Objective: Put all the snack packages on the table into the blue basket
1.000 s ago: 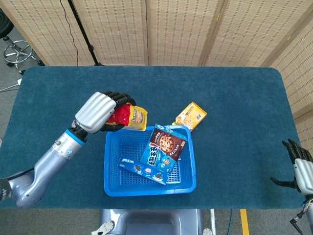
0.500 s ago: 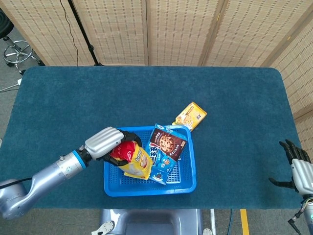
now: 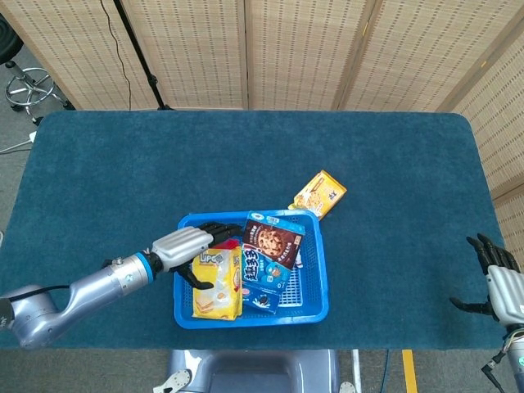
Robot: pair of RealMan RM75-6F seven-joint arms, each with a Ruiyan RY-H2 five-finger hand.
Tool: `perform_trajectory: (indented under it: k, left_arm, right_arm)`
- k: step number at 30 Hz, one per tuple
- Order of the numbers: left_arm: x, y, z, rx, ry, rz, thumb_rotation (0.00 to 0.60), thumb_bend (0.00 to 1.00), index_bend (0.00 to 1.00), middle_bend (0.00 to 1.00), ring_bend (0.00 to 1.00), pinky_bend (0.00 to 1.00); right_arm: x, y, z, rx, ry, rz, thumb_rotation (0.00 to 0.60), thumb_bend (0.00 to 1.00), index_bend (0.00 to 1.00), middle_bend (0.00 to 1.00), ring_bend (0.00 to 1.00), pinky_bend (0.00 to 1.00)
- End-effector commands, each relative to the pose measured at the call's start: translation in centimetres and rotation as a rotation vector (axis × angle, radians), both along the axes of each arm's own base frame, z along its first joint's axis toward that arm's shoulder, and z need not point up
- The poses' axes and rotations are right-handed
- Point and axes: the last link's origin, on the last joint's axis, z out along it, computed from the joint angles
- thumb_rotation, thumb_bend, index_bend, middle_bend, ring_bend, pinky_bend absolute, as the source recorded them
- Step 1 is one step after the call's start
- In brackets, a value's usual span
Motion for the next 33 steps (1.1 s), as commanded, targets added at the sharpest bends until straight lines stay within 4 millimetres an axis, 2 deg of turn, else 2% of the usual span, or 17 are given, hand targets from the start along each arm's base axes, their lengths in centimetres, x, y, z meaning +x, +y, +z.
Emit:
perform_trajectory:
  k: [1,7,10,12,20,22,33]
  left_arm:
    - [-0.7,1.0,1.8,0.257,-0.032,-0.099,0.600,0.20,0.00,0.00,0.00,0.00]
    - [-1.7,0.8,4.3,0.445,0.013,-0.113,0.600,0.20,0.00,0.00,0.00,0.00]
    - [-3.5,0.1,5.8,0.534,0.104,-0.112,0.600,0.19,0.00,0.00,0.00,0.00]
    - [-4.2,-0.2,6.1,0.555,0.125,-0.103,0.600,0.19,0.00,0.00,0.00,0.00]
    - [-8.8,-1.9,7.8,0.659,0.215,-0.016,0.600,0.19,0.00,0.00,0.00,0.00]
    - [-10.4,-2.7,8.5,0.712,0.254,0.016,0.600,0.19,0.00,0.00,0.00,0.00]
    - [-14.0,-6.5,9.2,0.799,0.270,0.128,0.600,0.19,0.00,0.00,0.00,0.00]
  right_arm:
    - [-0.1,-0.1,-0.2,0.003,0.006,0.000,0.600,0.00,0.00,0.00,0.00,0.05]
    - [0.1,-1.2,-0.4,-0.007,0.011,0.019,0.600,0.00,0.00,0.00,0.00,0.05]
    - [0.3,-3.0,-0.6,0.005,0.040,0.068,0.600,0.00,0.00,0.00,0.00,0.05]
    - [0.3,-3.7,-0.6,0.010,0.050,0.086,0.600,0.00,0.00,0.00,0.00,0.05]
    - [1.0,-8.8,-1.2,0.099,0.084,0.260,0.600,0.00,0.00,0.00,0.00,0.05]
    - [1.4,-10.9,-2.1,0.144,0.103,0.348,0.600,0.00,0.00,0.00,0.00,0.05]
    - [4.3,-17.4,-5.5,0.298,0.058,0.562,0.600,0.00,0.00,0.00,0.00,0.06]
